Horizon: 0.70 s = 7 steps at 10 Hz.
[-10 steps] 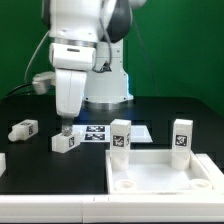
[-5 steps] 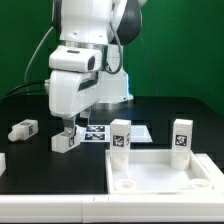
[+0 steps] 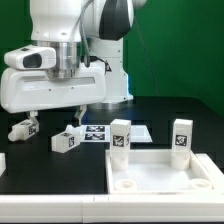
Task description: Assemble square table
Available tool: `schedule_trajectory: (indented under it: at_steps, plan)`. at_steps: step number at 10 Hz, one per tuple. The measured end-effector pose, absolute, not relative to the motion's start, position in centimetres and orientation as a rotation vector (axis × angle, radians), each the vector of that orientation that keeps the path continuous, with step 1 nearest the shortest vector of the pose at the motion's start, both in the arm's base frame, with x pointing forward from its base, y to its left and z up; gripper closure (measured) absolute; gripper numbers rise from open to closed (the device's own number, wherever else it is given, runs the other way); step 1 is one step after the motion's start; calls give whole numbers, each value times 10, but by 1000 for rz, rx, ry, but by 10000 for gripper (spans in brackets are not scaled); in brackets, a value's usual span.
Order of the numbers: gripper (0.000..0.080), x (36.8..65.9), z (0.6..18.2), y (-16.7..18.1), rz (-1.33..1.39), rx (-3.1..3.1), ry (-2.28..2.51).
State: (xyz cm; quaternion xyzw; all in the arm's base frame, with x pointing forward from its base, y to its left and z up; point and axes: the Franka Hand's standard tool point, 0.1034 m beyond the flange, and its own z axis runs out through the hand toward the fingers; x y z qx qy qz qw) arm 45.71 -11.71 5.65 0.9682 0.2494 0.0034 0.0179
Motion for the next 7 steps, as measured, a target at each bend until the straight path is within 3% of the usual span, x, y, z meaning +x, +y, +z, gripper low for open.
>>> schedule_trajectory:
  at_steps: [2,4,7]
  plan:
    - [150,457,56,-115,16,3054,604]
    - [150,458,49,-119,-21,3149,121]
    - [150,458,47,-112,-261,3180,-555]
